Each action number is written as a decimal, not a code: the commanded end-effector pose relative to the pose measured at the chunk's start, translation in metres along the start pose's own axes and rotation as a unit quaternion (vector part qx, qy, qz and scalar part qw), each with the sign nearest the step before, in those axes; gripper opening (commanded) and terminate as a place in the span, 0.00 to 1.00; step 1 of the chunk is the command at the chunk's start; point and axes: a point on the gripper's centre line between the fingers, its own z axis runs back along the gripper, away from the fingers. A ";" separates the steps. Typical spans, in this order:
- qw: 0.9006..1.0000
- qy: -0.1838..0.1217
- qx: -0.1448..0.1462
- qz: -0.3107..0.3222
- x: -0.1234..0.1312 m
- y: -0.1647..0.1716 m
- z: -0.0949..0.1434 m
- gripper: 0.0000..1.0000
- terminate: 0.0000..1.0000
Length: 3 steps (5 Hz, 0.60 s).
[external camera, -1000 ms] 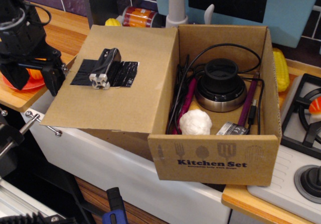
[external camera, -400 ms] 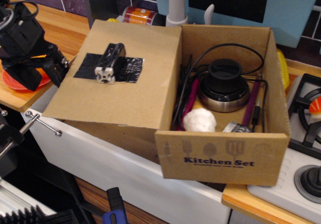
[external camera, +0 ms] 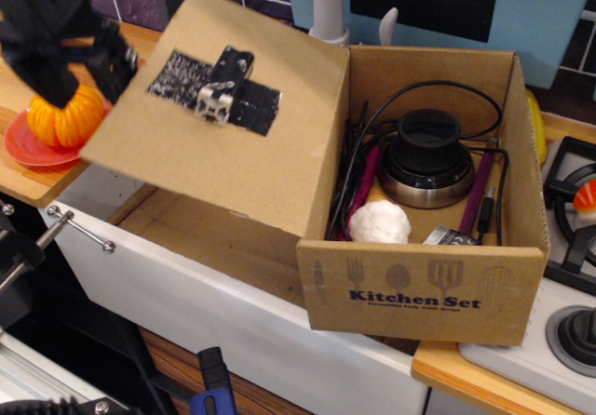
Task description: Close brown1fbox flap
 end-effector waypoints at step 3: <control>0.997 -0.018 0.058 -0.048 0.026 -0.078 0.038 1.00 0.00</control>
